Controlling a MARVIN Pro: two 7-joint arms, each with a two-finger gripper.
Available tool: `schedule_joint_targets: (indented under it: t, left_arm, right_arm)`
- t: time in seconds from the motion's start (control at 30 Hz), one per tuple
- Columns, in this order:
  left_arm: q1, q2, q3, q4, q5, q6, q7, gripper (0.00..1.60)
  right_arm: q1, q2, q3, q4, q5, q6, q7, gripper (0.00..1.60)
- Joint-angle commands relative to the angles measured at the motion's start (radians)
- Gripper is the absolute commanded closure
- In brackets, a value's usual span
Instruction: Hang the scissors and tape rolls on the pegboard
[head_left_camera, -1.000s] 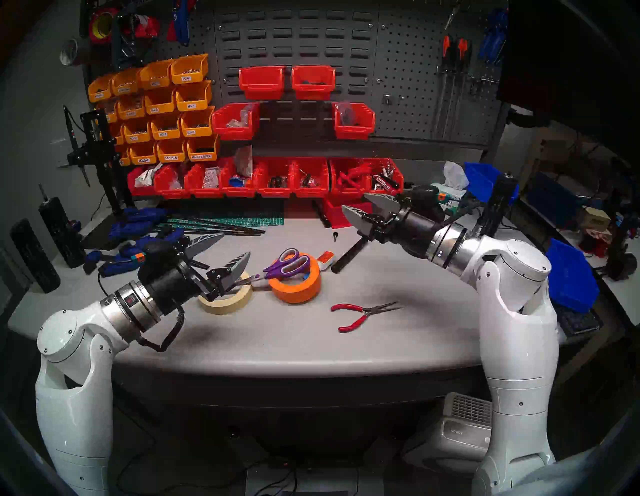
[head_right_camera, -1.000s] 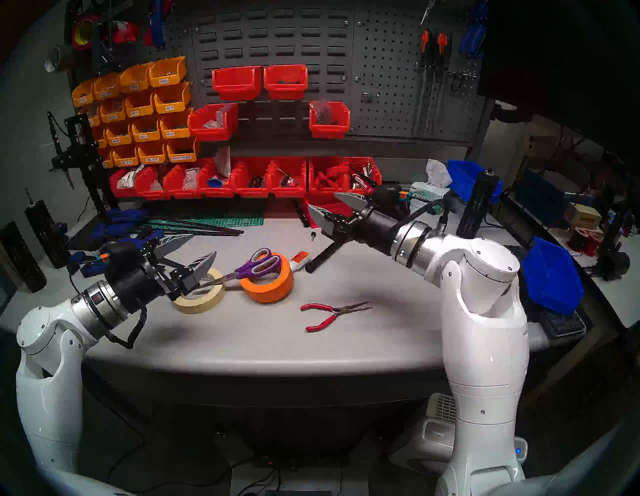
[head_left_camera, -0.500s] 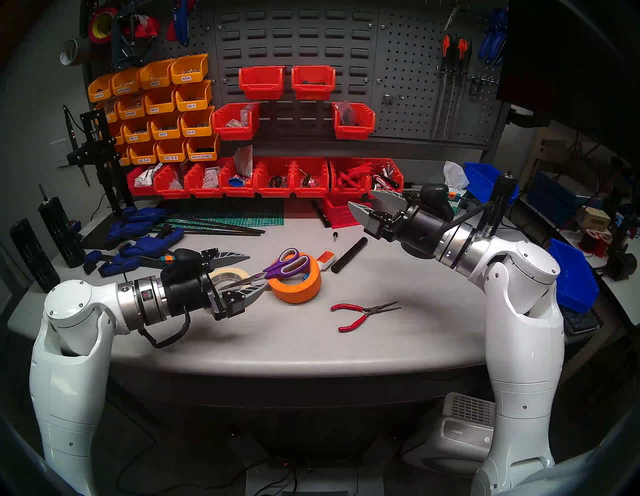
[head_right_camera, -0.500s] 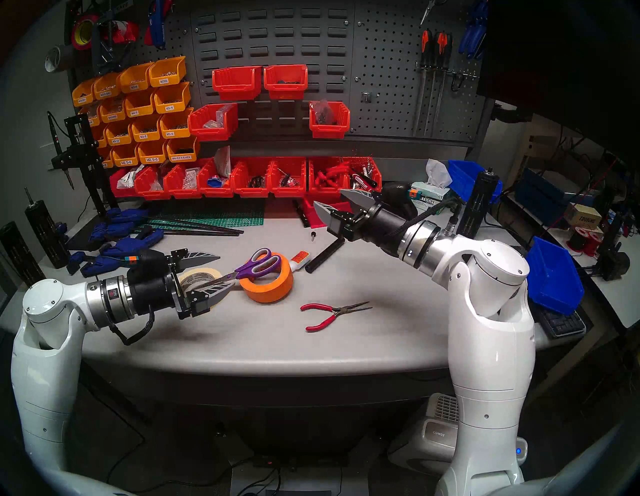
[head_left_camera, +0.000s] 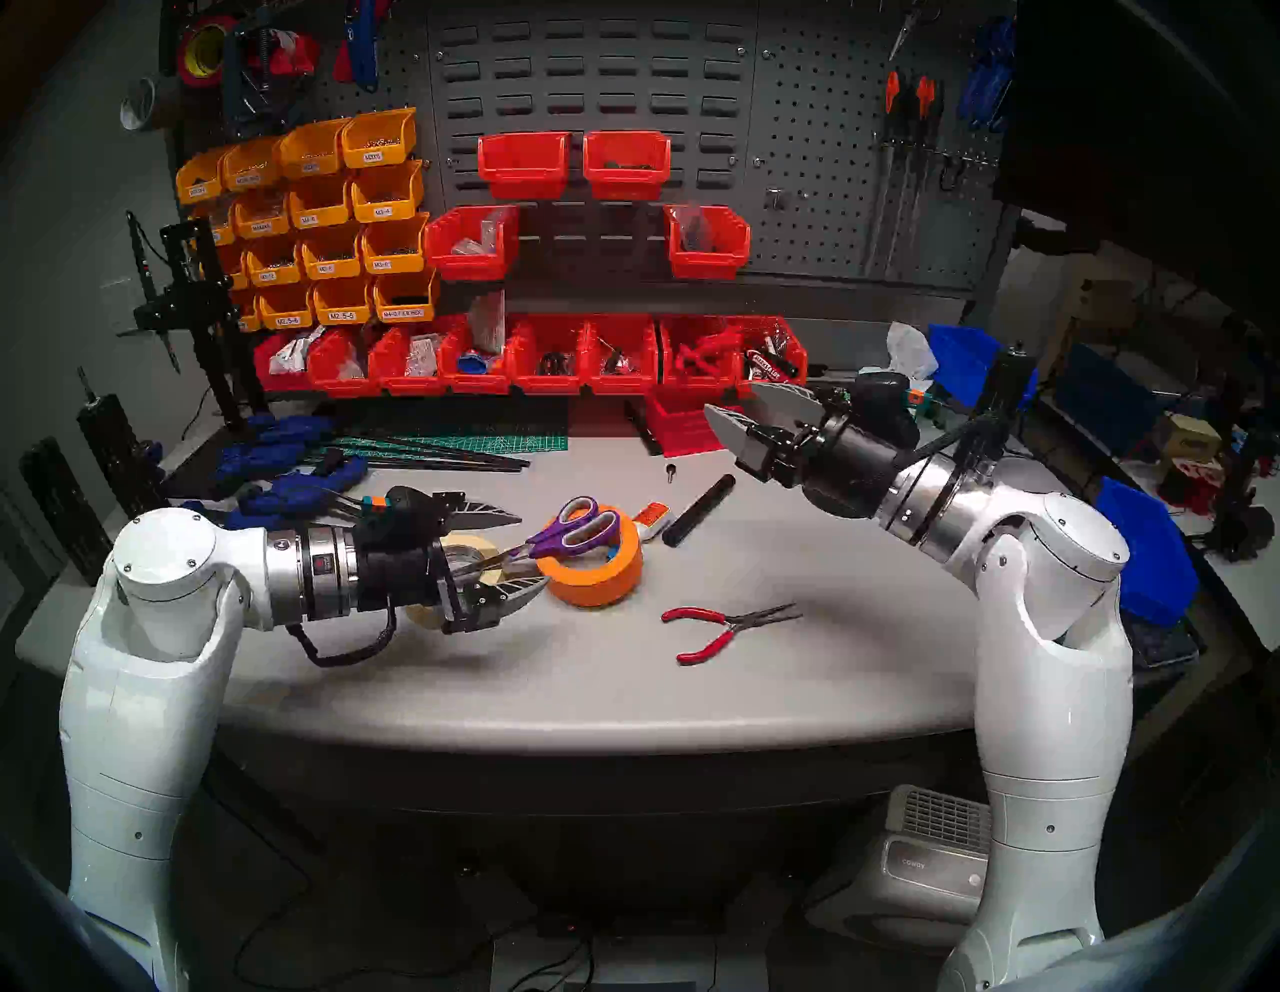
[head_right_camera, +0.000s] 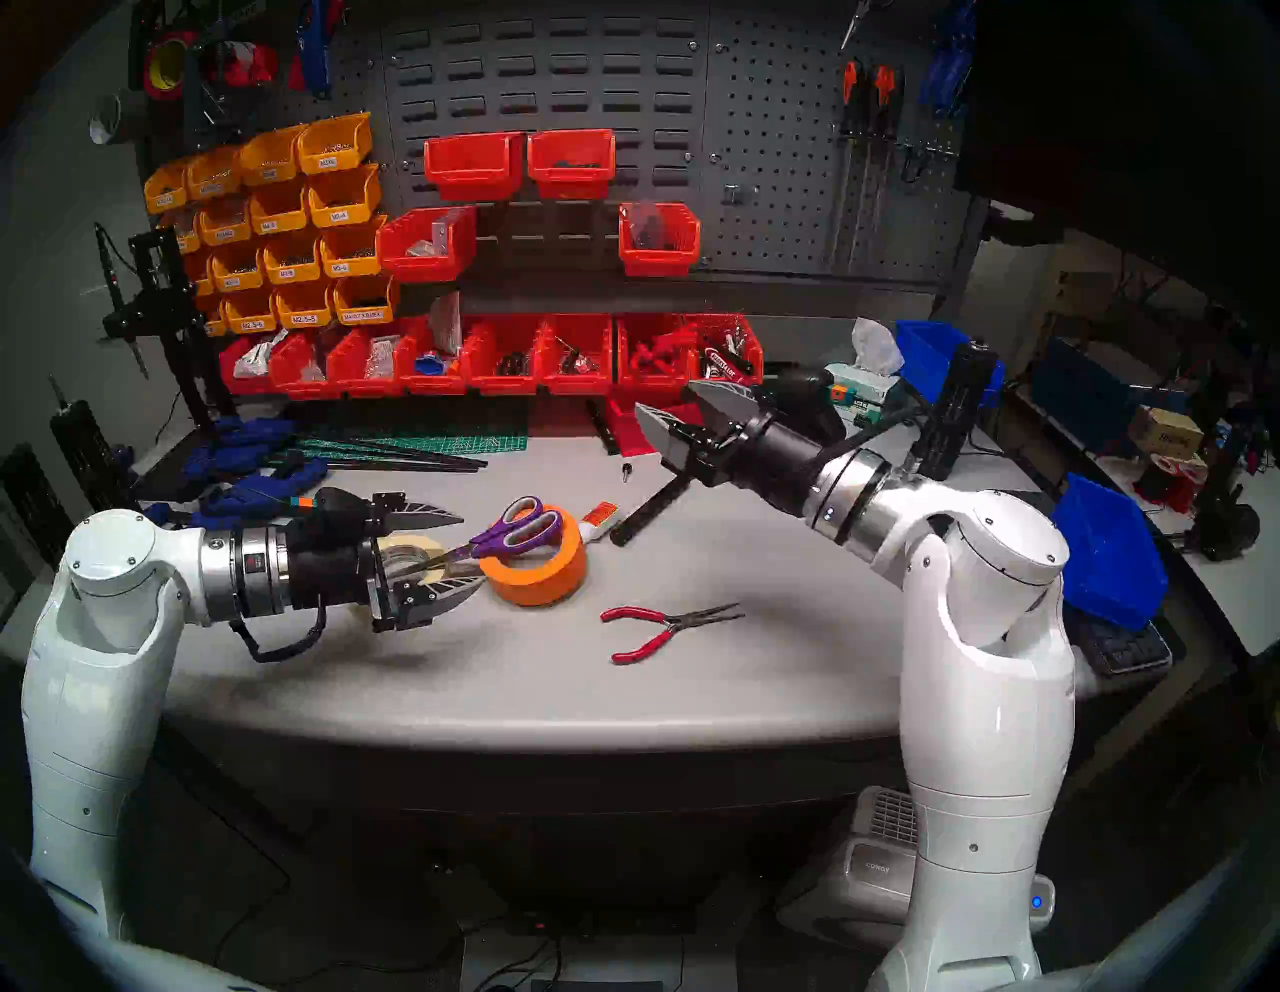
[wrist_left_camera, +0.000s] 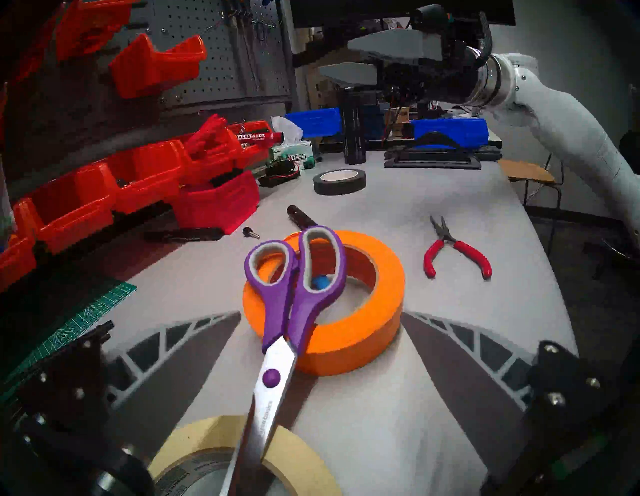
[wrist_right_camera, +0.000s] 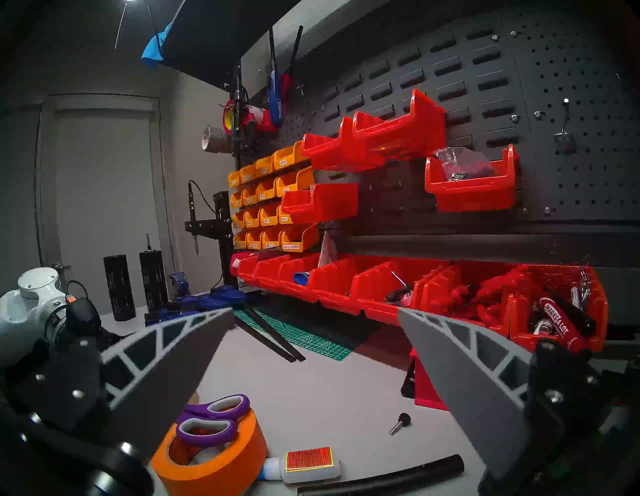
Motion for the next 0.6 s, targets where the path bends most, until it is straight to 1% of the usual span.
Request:
schedule_joint_targets:
  t: [0.0,0.07,0.1,0.13,0.2,0.23,0.27,0.33,0.37,0.4,0.43,0.53,0.57]
  left_arm:
    - [-0.084,0.031,0.001,0.004,0.01,0.015,0.007,0.16]
    - [-0.085,0.043,0.001,0.004,0.017,0.017,0.001,0.21]
    - [-0.086,0.054,0.007,0.003,0.026,0.022,-0.004,0.32]
    - [-0.087,0.06,0.009,0.003,0.029,0.024,-0.009,0.34]
    - [-0.085,0.069,0.015,0.004,0.037,0.026,-0.016,0.44]
    - [-0.085,0.069,0.015,0.004,0.037,0.026,-0.016,0.44]
    - [-0.083,0.071,0.016,0.006,0.04,0.027,-0.022,0.5]
    - [-0.086,0.078,0.021,0.008,0.047,0.027,-0.031,0.45]
    - [-0.085,0.08,0.024,0.007,0.05,0.033,-0.034,0.46]
    - [-0.084,0.088,0.028,0.006,0.054,0.035,-0.044,0.39]
    - [-0.08,0.089,0.027,0.004,0.057,0.033,-0.048,0.4]
    - [-0.074,0.083,0.026,0.004,0.062,0.043,-0.049,0.34]
    - [-0.072,0.076,0.026,0.004,0.065,0.046,-0.041,0.35]
  right_arm:
    - [0.002,-0.01,0.008,-0.04,0.009,-0.002,-0.002,0.0]
    - [0.002,-0.011,0.009,-0.041,0.008,-0.002,-0.001,0.0]
    - [0.002,-0.012,0.01,-0.041,0.009,-0.002,-0.001,0.0]
    - [0.002,-0.013,0.01,-0.041,0.008,-0.003,0.0,0.0]
    - [0.004,-0.015,0.011,-0.039,0.009,-0.003,0.001,0.0]
    - [0.004,-0.015,0.011,-0.039,0.009,-0.003,0.001,0.0]
    - [0.006,-0.016,0.011,-0.038,0.009,-0.003,0.002,0.0]
    - [0.008,-0.017,0.011,-0.036,0.009,-0.003,0.002,0.0]
    - [0.009,-0.017,0.011,-0.036,0.008,-0.002,0.002,0.0]
    - [0.011,-0.016,0.011,-0.036,0.007,-0.002,0.002,0.0]
    - [0.014,-0.016,0.011,-0.036,0.007,0.0,0.003,0.0]
    - [0.019,-0.015,0.011,-0.039,0.006,0.002,0.003,0.0]
    - [0.019,-0.015,0.012,-0.04,0.006,0.001,0.003,0.0]
